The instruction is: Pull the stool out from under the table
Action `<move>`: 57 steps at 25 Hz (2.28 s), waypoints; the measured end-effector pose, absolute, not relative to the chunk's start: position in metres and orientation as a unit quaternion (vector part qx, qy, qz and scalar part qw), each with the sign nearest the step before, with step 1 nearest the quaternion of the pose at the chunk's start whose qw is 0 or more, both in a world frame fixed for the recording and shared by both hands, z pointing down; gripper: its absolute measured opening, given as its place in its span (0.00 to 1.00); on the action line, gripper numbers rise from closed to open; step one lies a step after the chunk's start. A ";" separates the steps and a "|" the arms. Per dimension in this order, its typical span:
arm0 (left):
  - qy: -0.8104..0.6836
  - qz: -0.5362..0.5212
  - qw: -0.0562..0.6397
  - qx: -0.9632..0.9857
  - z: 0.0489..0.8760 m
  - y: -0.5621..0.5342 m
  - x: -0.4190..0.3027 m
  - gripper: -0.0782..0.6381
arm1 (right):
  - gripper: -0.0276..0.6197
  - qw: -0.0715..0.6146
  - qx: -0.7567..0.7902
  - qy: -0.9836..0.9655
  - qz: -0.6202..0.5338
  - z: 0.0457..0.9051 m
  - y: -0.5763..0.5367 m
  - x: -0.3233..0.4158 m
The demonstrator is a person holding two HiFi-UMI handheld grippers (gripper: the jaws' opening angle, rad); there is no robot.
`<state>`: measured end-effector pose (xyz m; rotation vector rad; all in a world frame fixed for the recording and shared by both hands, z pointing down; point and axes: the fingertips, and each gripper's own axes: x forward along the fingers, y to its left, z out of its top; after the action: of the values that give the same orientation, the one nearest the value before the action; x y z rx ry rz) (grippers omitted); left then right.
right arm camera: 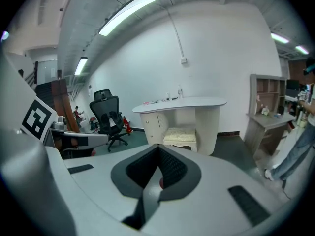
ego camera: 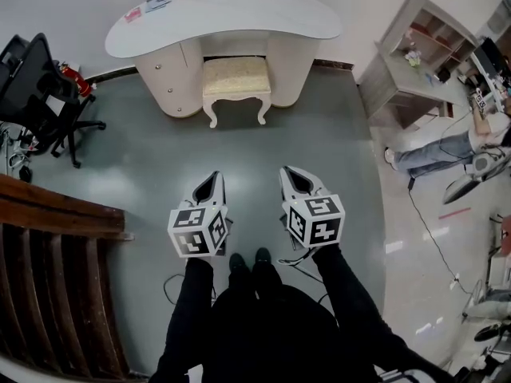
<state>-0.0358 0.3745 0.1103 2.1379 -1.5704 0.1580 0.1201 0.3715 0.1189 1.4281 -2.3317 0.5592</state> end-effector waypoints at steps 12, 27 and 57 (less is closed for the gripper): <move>-0.599 0.061 0.238 0.762 0.112 0.362 -0.025 0.12 | 0.05 0.178 0.520 -0.808 0.212 0.128 0.362 0.168; -0.600 0.081 0.230 0.762 0.120 0.285 -0.043 0.12 | 0.05 0.207 0.534 -0.794 0.205 0.142 0.288 0.165; -0.598 0.163 0.304 0.723 0.299 0.016 -0.131 0.12 | 0.05 0.319 0.531 -0.746 0.243 0.308 0.011 0.102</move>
<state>-0.1308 0.0161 0.2985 1.9150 -1.5850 0.4308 0.1020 0.0114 0.3081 1.3970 -1.9626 0.6382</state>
